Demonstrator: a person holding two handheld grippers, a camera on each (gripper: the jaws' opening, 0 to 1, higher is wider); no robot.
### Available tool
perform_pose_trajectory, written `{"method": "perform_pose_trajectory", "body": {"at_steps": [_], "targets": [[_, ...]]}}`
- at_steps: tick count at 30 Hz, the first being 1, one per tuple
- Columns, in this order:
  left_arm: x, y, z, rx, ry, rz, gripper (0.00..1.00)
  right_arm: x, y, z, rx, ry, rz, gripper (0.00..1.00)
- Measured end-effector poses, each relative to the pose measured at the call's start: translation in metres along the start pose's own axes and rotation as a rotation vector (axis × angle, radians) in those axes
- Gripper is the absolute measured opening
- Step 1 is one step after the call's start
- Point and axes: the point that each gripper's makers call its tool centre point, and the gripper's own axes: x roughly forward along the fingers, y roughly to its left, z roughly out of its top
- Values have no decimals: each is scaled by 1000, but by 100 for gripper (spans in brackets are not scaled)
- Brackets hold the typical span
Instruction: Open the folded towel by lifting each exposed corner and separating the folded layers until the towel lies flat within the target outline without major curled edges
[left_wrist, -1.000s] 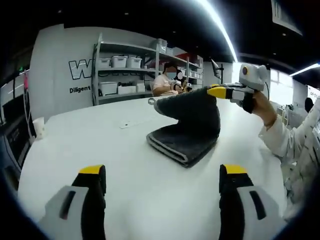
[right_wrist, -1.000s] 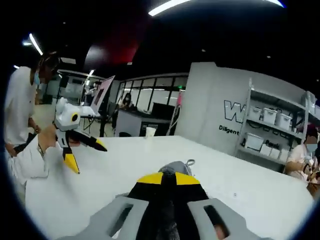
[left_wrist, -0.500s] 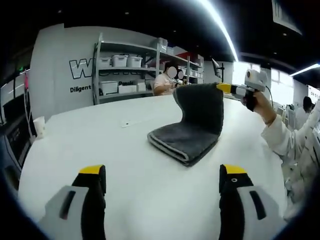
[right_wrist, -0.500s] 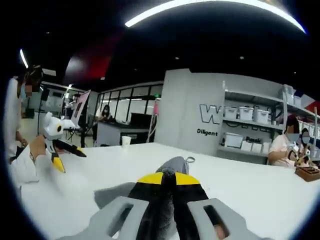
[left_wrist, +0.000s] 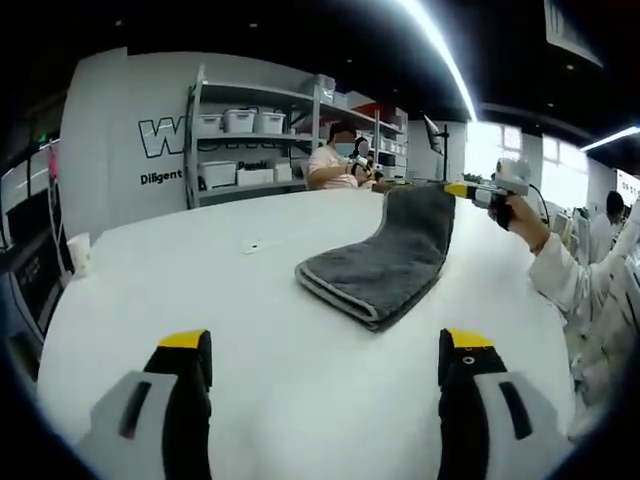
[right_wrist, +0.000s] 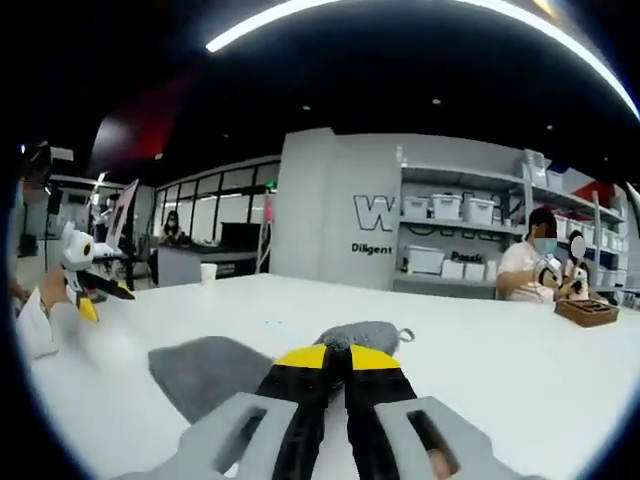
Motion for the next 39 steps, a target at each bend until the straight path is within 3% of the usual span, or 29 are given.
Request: {"method": "perform_pose_trajectory", "body": {"at_steps": [14,22,39], "targets": [[-1,-3,1,10,0,-1,92,-19,-31,-59,47,173,-75,0],[-1,-3,1,9,0,-3,92,-31,-40,-112,5,401,-78,1],[-1,-3,0,6,1,-5,92,-25,-50,-128,21,446,-90,2]]}}
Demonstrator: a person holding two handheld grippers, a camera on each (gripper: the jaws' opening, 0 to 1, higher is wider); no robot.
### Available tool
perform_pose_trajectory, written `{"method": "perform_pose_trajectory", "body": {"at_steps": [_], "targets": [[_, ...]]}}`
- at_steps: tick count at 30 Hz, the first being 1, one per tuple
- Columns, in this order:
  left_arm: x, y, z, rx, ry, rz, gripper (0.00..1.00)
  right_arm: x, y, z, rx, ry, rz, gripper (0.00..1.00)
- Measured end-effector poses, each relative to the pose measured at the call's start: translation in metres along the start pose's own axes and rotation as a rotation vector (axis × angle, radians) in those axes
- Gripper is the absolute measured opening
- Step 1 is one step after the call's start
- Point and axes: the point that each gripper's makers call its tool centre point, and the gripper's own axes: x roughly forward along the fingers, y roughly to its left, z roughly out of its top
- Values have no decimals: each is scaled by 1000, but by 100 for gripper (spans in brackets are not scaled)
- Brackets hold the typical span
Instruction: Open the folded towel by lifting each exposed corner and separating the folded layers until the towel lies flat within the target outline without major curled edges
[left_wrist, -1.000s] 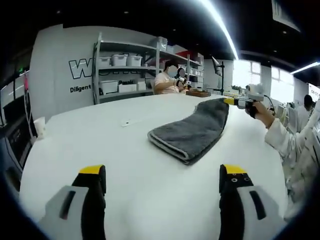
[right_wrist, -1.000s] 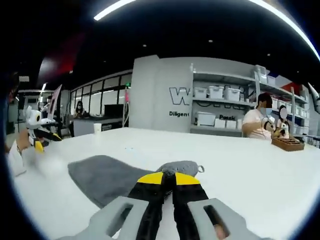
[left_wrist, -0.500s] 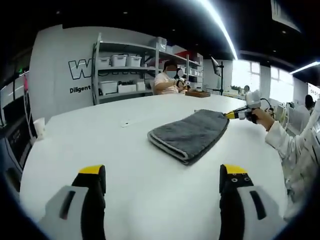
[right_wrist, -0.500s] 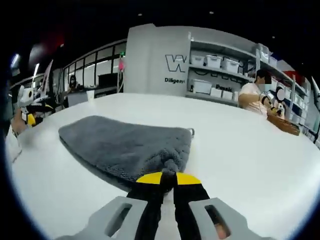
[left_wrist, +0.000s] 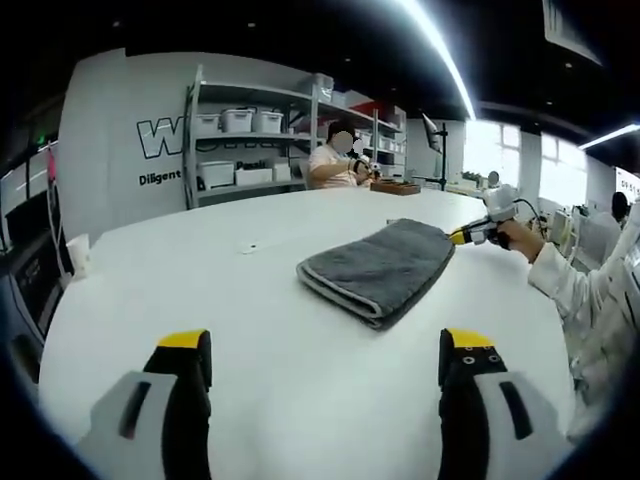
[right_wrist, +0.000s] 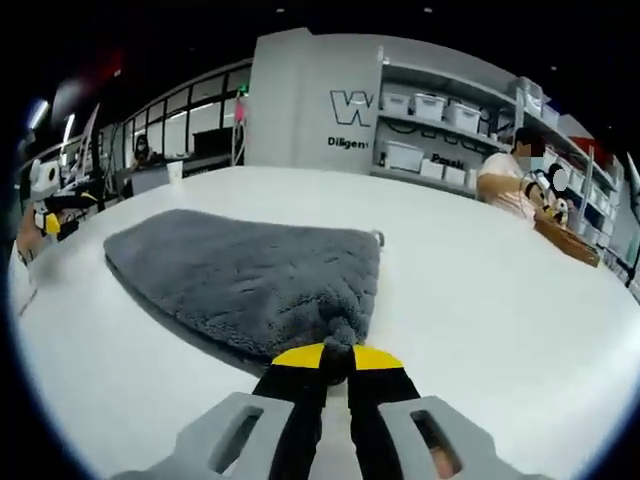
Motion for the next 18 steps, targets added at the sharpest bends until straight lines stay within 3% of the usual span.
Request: {"method": "perform_pose_trajectory", "body": {"at_steps": [3,4,6,8,11,16,18], "targets": [[-1,0,1,-1,-5,-3,92,-2,-7,0,7,2,-36,10],[-1,0,1,-1,-5,-3,92,-5,-17,0,-10,11,-96,18],[-1,0,1,1,-5,-3,92,-8,-23,3,-70,23,-141,28],[-1,-1,2,2,-7,-4,92,-11,-25,4,-42,25,-148,37],[-3,-3,6,10,-22,-10,92,-20,-40,2,-29,48,-227,54],[-4,-1,6,6,-20,-5,92,-35,-43,6,-54,79,-259,76],[-4,-1,7,6,-25,-5,93,-41,-40,10,-71,77,-263,80]]}}
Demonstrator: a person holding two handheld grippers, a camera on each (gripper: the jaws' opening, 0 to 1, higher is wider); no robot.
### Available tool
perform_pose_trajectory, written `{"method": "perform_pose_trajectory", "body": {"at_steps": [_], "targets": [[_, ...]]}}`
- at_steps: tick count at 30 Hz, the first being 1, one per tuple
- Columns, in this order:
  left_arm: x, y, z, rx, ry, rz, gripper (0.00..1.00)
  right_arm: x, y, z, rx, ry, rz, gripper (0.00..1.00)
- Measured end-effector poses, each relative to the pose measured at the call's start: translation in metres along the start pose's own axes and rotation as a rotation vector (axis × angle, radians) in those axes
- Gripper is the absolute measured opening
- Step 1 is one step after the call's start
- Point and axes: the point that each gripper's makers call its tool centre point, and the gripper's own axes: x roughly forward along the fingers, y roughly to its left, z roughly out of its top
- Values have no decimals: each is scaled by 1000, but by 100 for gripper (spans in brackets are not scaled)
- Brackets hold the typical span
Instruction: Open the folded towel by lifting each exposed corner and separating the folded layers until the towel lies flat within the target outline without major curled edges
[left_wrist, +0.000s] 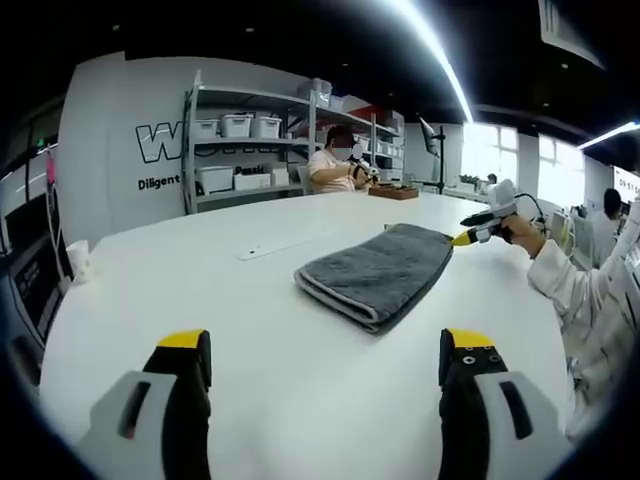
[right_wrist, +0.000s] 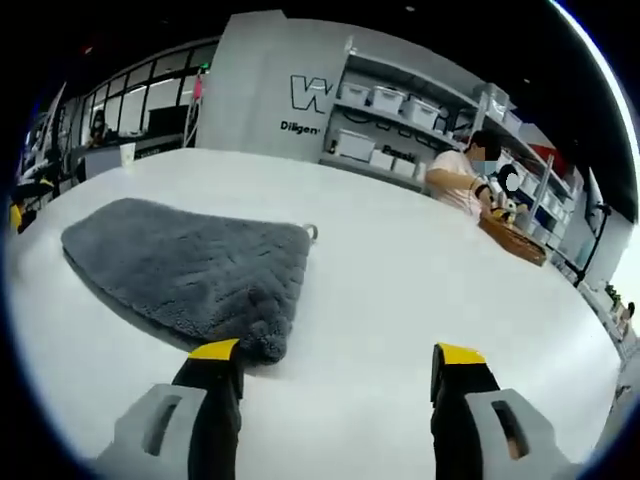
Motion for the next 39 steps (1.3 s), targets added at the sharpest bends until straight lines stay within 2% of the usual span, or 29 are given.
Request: {"method": "perform_pose_trajectory", "body": {"at_steps": [2,5,8,11,16,19,23,26,31,35,36,39], "targets": [[-1,-1,2,-3,-11,-4,92,-7,4,12,-50,-45,4,80],[-1,-1,2,-4,-11,-5,93,-16,20,15,-95,-26,43,89],[-1,-1,2,-4,-7,-5,93,-23,31,24,-123,-47,51,91],[-2,-2,4,9,-18,-8,93,-28,48,31,-148,-56,92,99],[-2,-2,4,2,-17,-8,96,-33,74,44,-225,-65,130,99],[-2,-2,4,2,-15,-8,96,-34,104,51,-256,-79,213,99],[-2,-3,4,4,-15,-12,98,-39,147,71,-318,-147,319,99],[-2,-2,3,5,-8,-9,99,-42,178,78,-382,-176,383,99],[-2,-3,5,6,-14,-12,99,-47,219,86,-433,-185,489,83],[-3,-3,4,5,-11,-12,99,-51,242,96,-474,-215,532,77],[-3,-3,4,4,-11,-11,99,-52,251,100,-501,-235,555,74],[-3,-3,4,4,-9,-11,99,-53,267,99,-509,-236,604,64]]}}
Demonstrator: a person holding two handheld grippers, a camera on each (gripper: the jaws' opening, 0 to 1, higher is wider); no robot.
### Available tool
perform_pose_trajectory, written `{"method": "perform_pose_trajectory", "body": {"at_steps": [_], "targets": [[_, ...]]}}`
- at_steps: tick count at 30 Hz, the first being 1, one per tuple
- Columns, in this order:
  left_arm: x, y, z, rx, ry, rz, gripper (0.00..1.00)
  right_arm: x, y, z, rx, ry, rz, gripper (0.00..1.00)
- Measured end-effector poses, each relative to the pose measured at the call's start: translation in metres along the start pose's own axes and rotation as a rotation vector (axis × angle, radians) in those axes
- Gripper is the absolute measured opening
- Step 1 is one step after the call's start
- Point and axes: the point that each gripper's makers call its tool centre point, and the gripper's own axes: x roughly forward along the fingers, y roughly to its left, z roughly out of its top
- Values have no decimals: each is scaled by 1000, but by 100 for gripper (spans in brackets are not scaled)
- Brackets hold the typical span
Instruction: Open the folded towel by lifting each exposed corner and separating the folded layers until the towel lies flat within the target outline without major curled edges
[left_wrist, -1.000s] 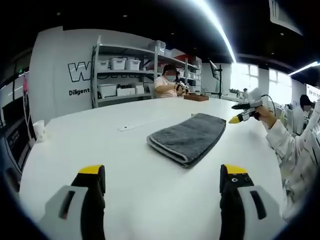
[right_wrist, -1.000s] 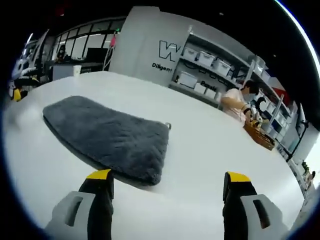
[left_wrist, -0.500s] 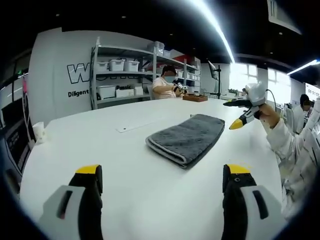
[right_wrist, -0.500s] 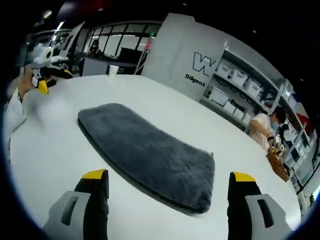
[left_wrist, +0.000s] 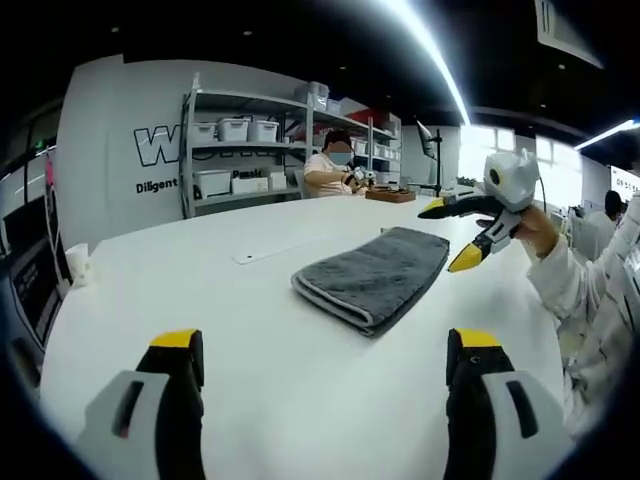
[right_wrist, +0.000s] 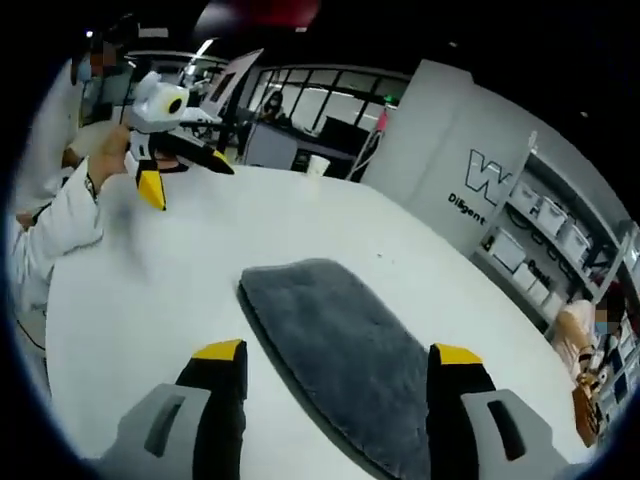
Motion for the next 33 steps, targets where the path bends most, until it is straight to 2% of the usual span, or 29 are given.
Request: {"method": "perform_pose_trajectory", "body": {"at_steps": [5,9,12,15,19,22,27,33], "targets": [[0,0,0,1,1,0,98,14,17,8,-43,-3,59,52],[0,-2,-1,5,7,-6,98,29,28,12,-65,6,92,48],[0,-1,-2,3,8,-3,98,40,41,18,-58,-18,142,37],[0,0,-2,1,8,-2,98,53,59,18,-76,-1,189,34],[0,-1,-2,1,9,-3,98,67,71,19,-86,6,221,27],[0,0,-2,1,7,-3,98,76,77,20,-89,9,241,23],[-1,1,-2,-6,7,-1,97,91,79,14,-105,41,246,22],[-1,1,-2,-3,11,-1,97,100,77,10,-112,49,230,10]]}}
